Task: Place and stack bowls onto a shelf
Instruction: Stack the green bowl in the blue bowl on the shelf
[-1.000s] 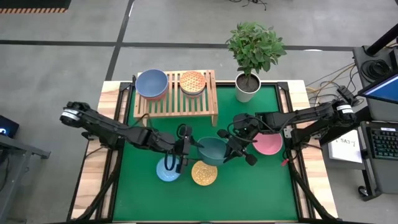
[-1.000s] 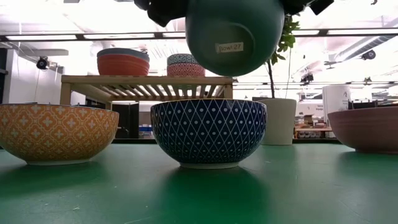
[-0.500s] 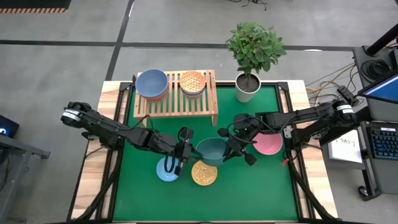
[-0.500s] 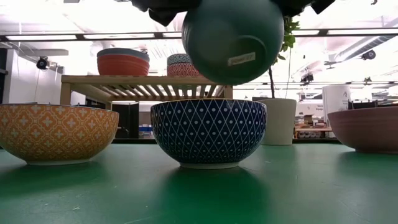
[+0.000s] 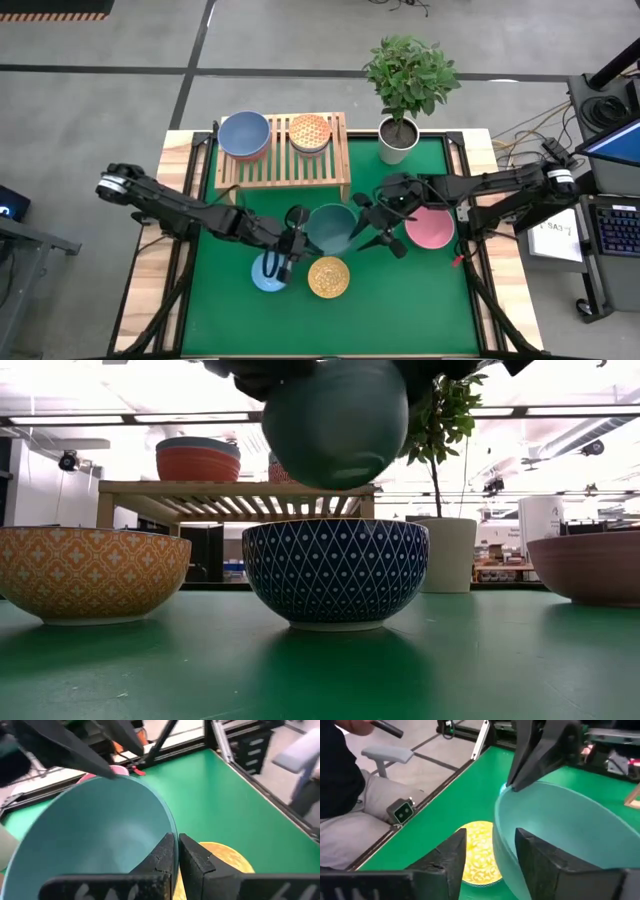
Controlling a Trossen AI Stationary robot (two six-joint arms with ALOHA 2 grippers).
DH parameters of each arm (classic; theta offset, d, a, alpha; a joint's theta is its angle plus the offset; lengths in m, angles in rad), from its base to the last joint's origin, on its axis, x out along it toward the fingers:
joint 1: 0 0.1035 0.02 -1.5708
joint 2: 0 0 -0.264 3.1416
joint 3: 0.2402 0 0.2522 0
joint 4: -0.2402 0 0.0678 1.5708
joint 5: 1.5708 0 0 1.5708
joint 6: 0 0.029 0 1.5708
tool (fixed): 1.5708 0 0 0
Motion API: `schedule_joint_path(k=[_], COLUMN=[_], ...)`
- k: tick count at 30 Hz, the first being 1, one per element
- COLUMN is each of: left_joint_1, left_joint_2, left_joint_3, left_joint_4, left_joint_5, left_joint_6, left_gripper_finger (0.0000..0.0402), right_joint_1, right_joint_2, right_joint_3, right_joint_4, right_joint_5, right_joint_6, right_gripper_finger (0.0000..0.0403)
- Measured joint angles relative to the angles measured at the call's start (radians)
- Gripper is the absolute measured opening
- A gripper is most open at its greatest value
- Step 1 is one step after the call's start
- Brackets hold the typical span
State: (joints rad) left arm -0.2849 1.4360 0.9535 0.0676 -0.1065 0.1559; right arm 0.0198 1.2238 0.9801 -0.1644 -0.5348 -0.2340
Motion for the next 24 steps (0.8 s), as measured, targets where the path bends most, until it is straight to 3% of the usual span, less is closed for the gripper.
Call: schedule_joint_path(k=[12, 18, 24], left_joint_1=[-0.018, -0.016, -0.011], left_joint_2=[-0.200, -0.389, -0.529], left_joint_3=[0.000, 0.000, 0.028], left_joint_4=[-0.161, -0.262, -0.291], left_joint_5=[-0.001, -0.239, -0.465], left_joint_6=[-0.015, 0.006, 0.129], left_gripper_finger=[0.0000, 0.0000, 0.0000], right_joint_1=[-0.012, -0.012, -0.012], right_joint_2=[-0.144, -0.195, -0.187], right_joint_3=[-0.001, -0.001, -0.003], right_joint_4=[-0.038, -0.055, -0.064], right_joint_5=[0.012, 0.012, 0.015], right_joint_6=[-0.002, -0.005, -0.013], right_gripper_finger=[0.0178, 0.0178, 0.0178])
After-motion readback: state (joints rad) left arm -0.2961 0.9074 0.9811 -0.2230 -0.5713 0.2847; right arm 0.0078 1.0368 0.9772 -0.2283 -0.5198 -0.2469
